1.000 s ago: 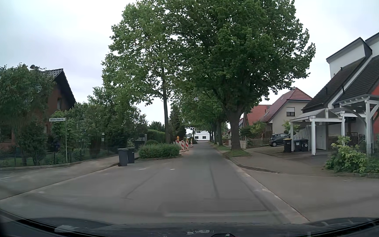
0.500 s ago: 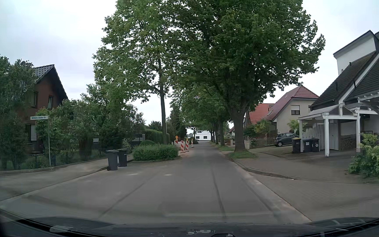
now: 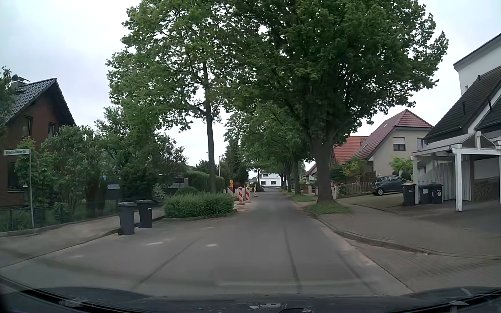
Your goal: Follow the waypoints while adhering to traffic rules and regulations
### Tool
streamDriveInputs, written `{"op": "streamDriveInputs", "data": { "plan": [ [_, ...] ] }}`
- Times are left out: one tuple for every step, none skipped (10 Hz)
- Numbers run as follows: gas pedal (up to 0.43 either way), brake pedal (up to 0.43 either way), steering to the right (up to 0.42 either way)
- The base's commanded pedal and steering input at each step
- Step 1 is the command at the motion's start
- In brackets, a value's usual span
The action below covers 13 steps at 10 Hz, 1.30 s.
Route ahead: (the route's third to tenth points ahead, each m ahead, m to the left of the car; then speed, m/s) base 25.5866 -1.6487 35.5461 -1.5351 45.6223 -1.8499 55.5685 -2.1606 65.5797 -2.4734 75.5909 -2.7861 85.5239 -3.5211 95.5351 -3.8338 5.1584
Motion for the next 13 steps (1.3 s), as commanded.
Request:
{"op": "streamDriveInputs", "data": {
  "plan": [
    [0.331, 0.0, -0.01],
    [0.331, 0.0, -0.009],
    [0.331, 0.0, -0.009],
    [0.331, 0.0, -0.006],
    [0.331, 0.0, -0.004],
    [0.319, 0.0, -0.003],
    [0.311, 0.0, 0.0],
    [0.299, 0.0, 0.002],
    [0.299, 0.0, 0.005],
    [0.299, 0.0, 0.009],
    [0.268, 0.0, 0.011],
    [0.248, 0.0, 0.011],
    [0.24, 0.0, 0.011]
  ]
}}
